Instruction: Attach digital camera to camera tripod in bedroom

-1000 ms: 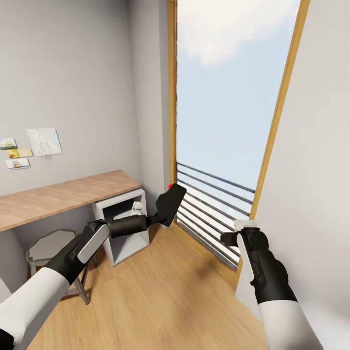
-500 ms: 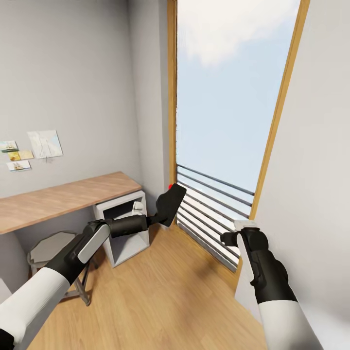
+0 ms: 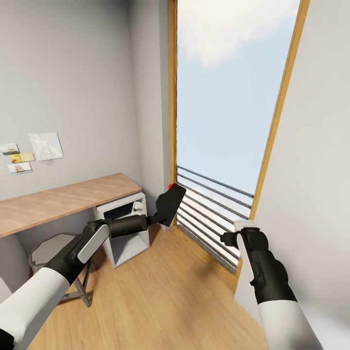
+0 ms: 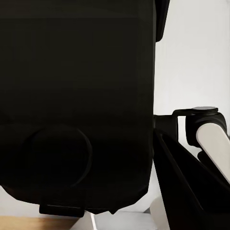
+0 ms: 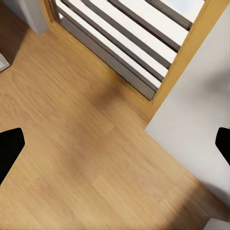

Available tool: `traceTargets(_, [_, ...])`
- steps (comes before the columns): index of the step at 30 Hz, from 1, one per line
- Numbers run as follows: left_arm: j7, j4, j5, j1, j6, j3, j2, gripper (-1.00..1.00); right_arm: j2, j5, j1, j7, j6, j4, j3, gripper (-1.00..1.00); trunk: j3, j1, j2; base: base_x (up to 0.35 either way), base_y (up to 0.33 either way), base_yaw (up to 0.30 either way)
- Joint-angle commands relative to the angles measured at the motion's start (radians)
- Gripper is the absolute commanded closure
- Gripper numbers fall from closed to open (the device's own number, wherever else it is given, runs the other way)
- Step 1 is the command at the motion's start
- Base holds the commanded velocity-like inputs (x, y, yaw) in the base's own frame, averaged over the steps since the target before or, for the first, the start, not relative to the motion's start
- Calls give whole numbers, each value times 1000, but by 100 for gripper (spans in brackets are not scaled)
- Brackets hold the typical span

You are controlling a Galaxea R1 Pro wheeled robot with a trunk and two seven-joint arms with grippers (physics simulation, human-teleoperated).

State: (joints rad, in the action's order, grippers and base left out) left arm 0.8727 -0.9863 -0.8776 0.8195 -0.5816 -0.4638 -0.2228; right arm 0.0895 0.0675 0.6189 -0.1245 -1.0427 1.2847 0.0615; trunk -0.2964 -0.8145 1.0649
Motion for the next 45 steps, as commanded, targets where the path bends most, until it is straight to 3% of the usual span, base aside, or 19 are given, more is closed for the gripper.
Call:
traceTargets(1, [0,0,-9,1,-6,-3,-1,100,1,6,1,3,-4,1,1,-100,2,4,-6,0,0,0])
traceTargets(26, [0,23,-9,1,-7,-2,-1,100,0,6,1,3,-4,1,1,-100,80,100,-181,0,0,0])
traceTargets(45, [-5,40,-9,1,-9,22,-1,100,0,7,1,3,-4,-7,1,-100,140,173,-314,0,0,0])
